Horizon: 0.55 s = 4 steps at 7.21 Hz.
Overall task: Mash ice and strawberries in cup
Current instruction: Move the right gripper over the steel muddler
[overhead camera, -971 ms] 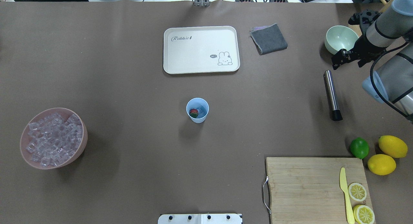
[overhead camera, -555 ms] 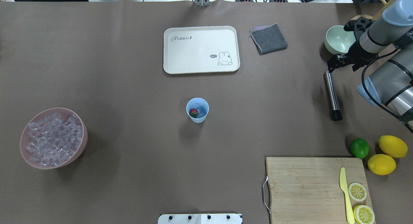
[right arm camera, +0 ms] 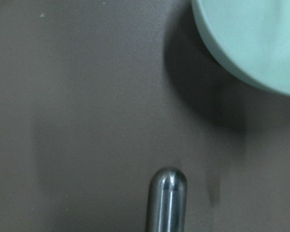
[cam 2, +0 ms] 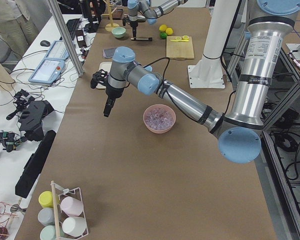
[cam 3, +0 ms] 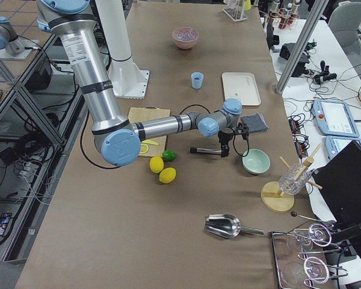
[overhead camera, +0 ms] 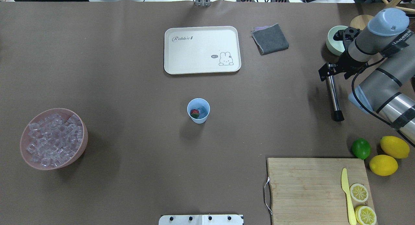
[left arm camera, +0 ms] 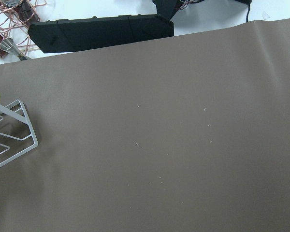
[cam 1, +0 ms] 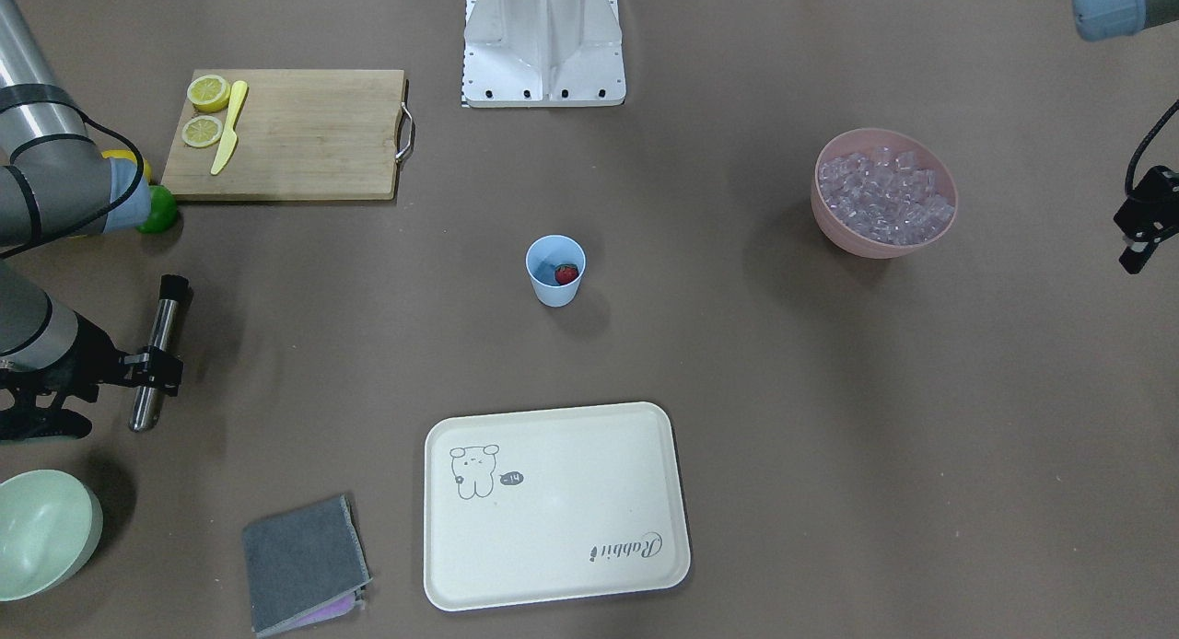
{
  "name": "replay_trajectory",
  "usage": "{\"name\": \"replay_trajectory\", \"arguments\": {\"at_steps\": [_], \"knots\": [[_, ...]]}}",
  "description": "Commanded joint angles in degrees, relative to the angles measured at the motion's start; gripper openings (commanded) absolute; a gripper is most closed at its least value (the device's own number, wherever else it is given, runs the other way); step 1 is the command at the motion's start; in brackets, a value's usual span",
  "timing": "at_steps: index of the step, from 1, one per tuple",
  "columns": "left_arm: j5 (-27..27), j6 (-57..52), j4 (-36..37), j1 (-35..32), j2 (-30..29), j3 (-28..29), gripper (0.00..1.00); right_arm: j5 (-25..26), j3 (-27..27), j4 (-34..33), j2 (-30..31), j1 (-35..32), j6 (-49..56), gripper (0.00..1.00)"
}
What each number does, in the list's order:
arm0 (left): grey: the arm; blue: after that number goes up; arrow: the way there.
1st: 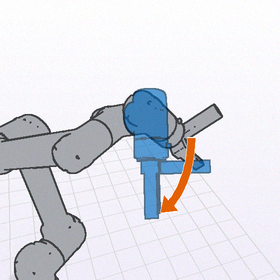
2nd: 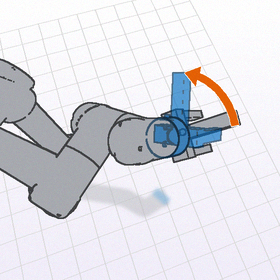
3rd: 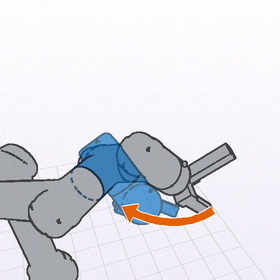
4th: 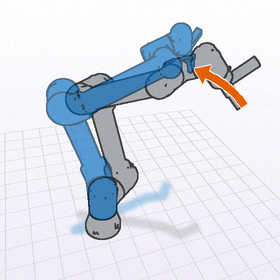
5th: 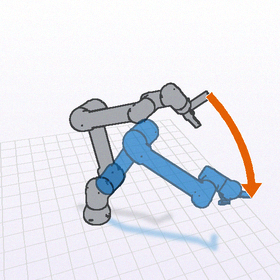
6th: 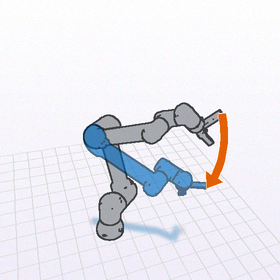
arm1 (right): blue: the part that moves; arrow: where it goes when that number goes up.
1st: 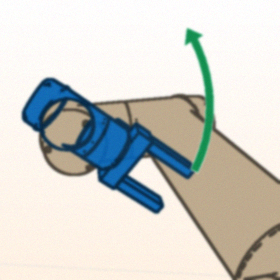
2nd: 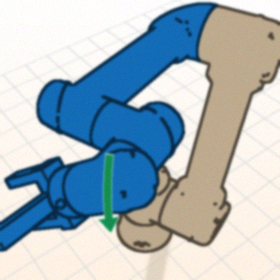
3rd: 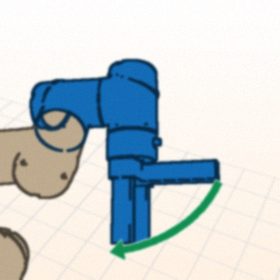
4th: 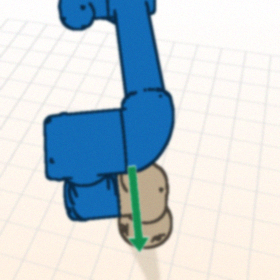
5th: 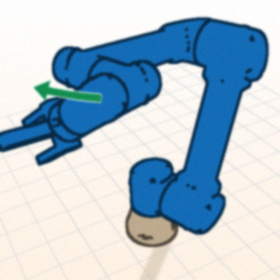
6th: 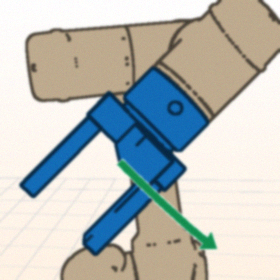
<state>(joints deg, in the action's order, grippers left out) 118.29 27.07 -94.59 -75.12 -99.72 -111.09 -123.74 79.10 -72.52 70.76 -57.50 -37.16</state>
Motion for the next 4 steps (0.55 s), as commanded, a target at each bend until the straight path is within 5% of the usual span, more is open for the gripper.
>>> {"name": "replay_trajectory", "arguments": {"at_steps": [1,2,4], "knots": [[-0.08,0.0,-0.07,0.06,-0.13,-0.01,0.98,-0.01,-1.05,0.01,-0.01,0.28,-0.02,0.99],[-0.08,0.0,-0.07,0.06,-0.13,-0.01,0.98,-0.01,-1.49,0.1,-0.01,0.29,-0.02,0.9],[-0.08,0.0,-0.07,0.06,-0.13,0.08,0.98,-0.01,-1.58,0.01,-0.09,0.29,-0.02,0.35]]}}
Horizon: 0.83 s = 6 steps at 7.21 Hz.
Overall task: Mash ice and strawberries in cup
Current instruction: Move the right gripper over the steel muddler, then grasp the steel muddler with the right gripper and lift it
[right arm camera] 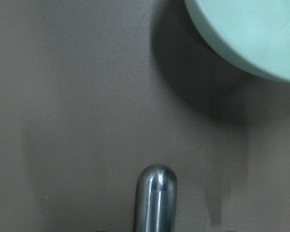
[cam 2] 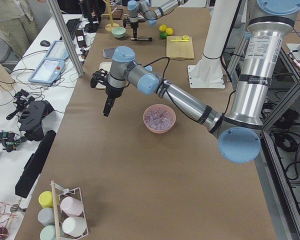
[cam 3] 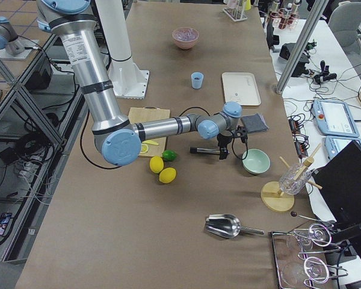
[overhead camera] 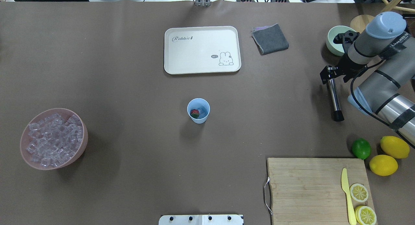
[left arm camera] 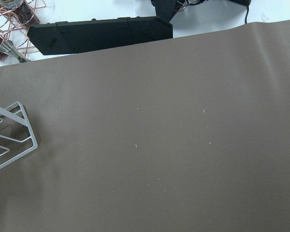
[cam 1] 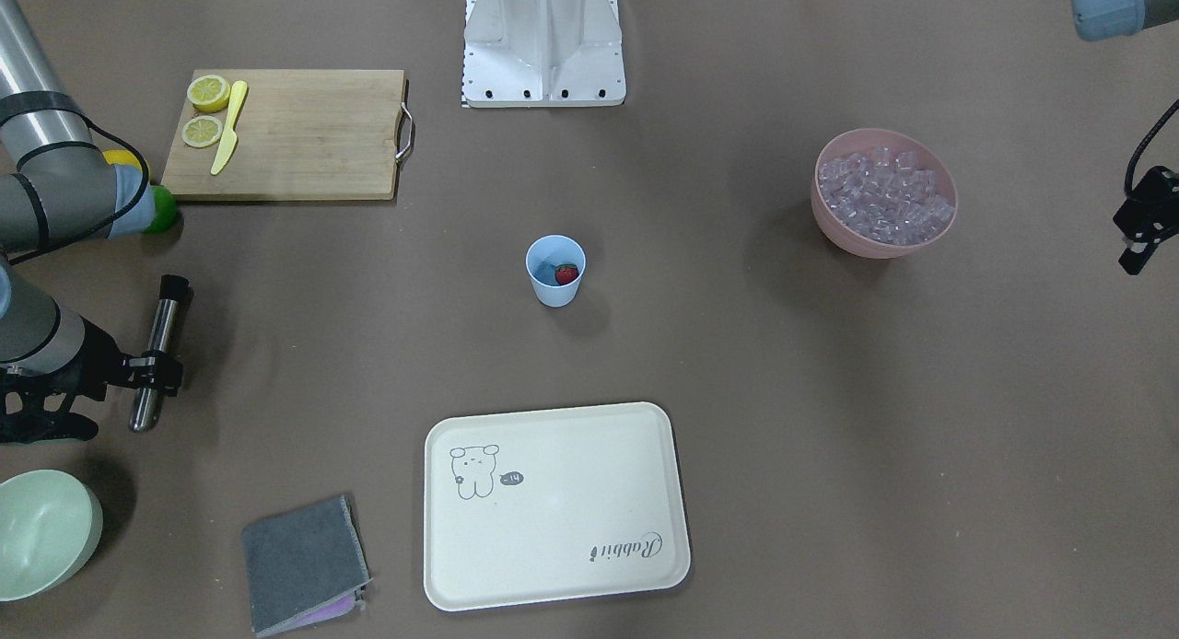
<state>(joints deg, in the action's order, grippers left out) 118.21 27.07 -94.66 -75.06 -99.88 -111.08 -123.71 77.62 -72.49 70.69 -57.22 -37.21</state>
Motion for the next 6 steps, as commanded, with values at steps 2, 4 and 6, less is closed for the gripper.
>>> {"name": "replay_trajectory", "arguments": {"at_steps": [2,4,6], "knots": [[0.0,0.0,0.0,0.0,0.03,0.16,0.98,0.05,-0.27,0.07,-0.38,0.01,0.04,0.0],[0.0,0.0,0.0,0.0,0.12,-0.1,0.98,-0.13,-0.01,0.24,-2.13,-1.47,-0.14,0.0],[0.0,0.0,0.09,-0.08,0.38,-0.01,0.98,-1.96,5.31,0.24,-4.5,-6.74,-0.05,0.0]]}}
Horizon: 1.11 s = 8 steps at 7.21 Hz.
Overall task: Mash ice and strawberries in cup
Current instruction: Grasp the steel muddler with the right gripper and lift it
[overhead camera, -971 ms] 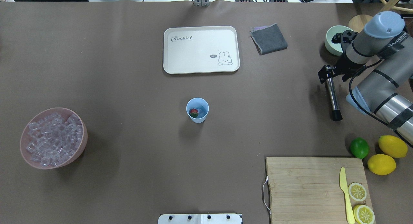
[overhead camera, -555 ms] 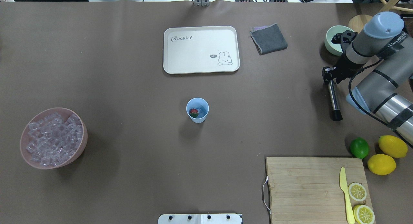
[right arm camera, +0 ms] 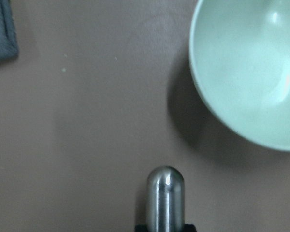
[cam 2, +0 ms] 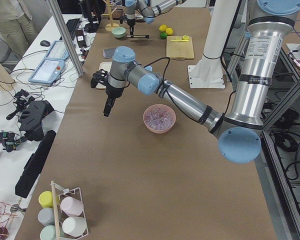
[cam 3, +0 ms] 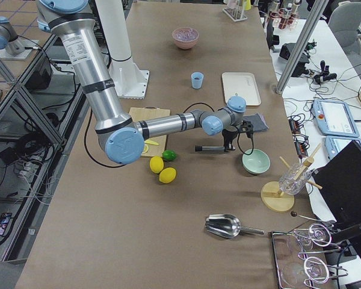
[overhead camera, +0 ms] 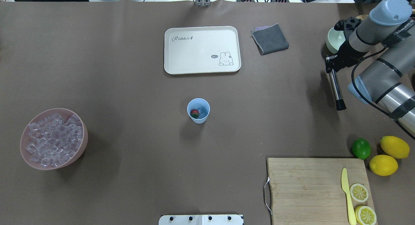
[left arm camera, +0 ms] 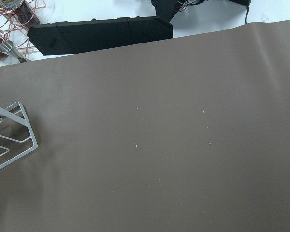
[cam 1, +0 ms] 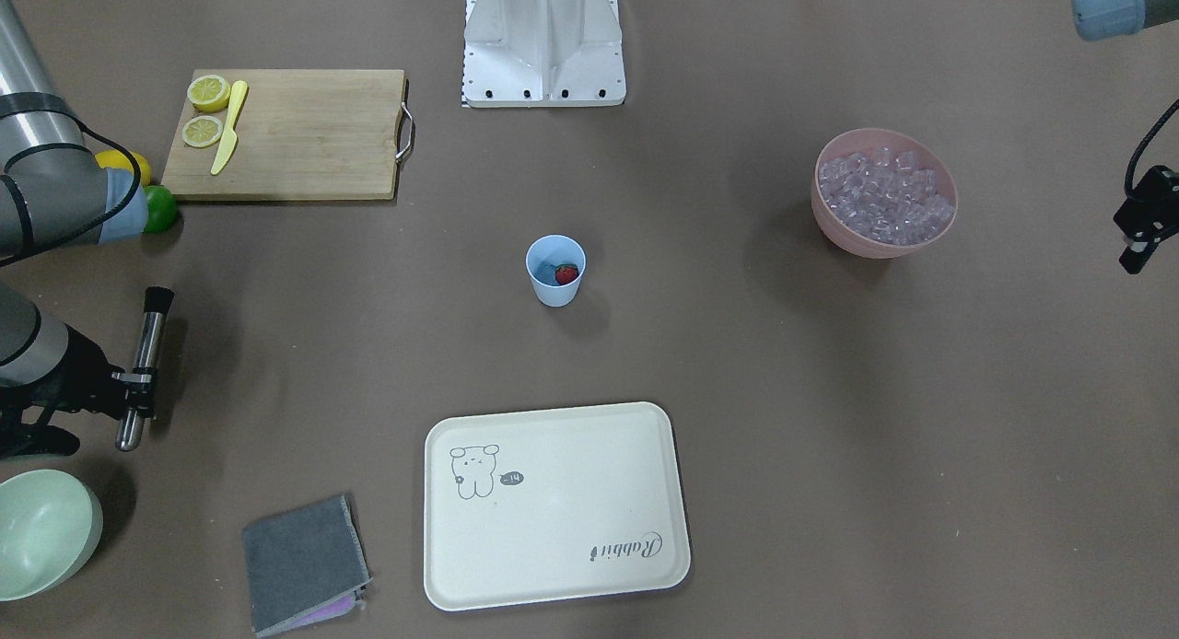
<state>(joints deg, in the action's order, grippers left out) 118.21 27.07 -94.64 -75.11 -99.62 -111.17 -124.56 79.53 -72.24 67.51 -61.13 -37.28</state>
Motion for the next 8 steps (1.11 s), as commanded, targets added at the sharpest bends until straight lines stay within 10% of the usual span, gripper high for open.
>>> {"name": "replay_trajectory", "arguments": {"at_steps": [1,4,8], "knots": [[0.0,0.0,0.16,-0.47,0.91,-0.18,0.98,-1.91,7.87,0.0,-3.16,-4.08,-0.08,0.0],[0.26,0.44,1.38,-3.01,6.19,0.34,0.98,-1.91,19.05,4.44,-2.31,-1.81,-0.34,0.0],[0.61,0.61,1.91,-3.82,7.78,2.89,0.98,0.61,20.48,23.08,-3.25,2.21,-0.25,0.0]]}}
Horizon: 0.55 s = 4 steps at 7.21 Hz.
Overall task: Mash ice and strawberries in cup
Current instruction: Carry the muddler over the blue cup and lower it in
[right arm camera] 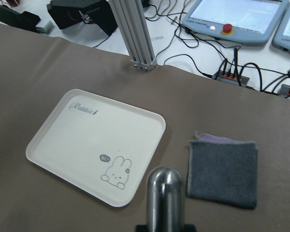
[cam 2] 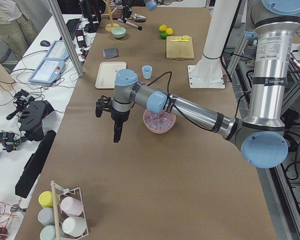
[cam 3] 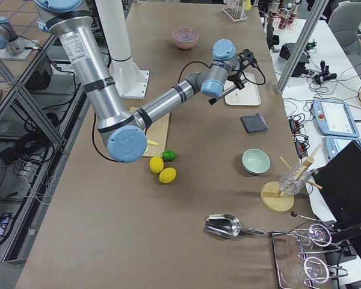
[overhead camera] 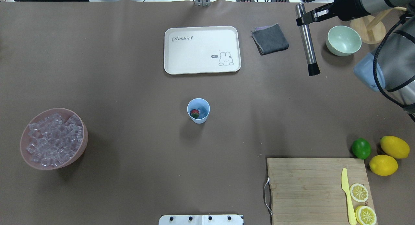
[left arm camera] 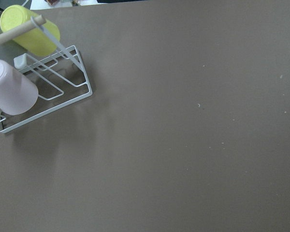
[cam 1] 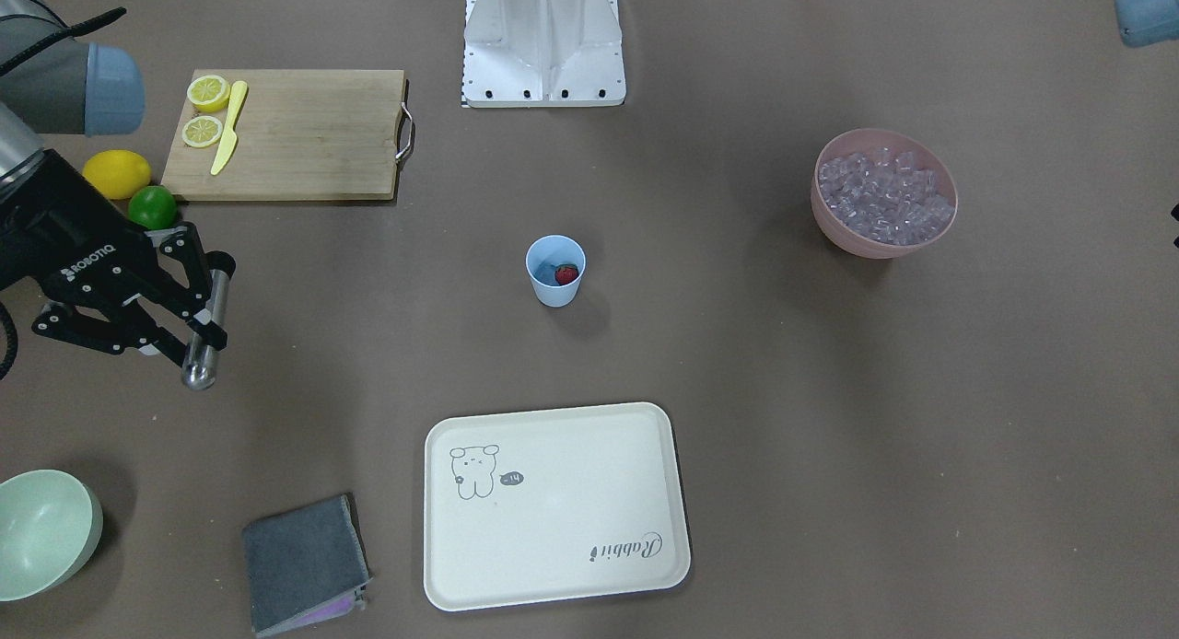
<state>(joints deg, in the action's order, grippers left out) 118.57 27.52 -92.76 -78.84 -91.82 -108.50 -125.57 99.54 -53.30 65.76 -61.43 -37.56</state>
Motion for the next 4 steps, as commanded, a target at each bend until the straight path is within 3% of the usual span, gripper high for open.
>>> {"name": "replay_trajectory", "arguments": {"at_steps": [1,4], "knots": [[0.34,0.16,0.21,-0.09,0.23,0.31,0.98,6.69,0.3,10.87,-2.04,7.24,-0.06,0.0],[0.43,0.34,0.3,-1.05,1.46,0.75,0.98,25.41,-0.13,23.8,-4.5,21.84,-1.55,0.0]]}}
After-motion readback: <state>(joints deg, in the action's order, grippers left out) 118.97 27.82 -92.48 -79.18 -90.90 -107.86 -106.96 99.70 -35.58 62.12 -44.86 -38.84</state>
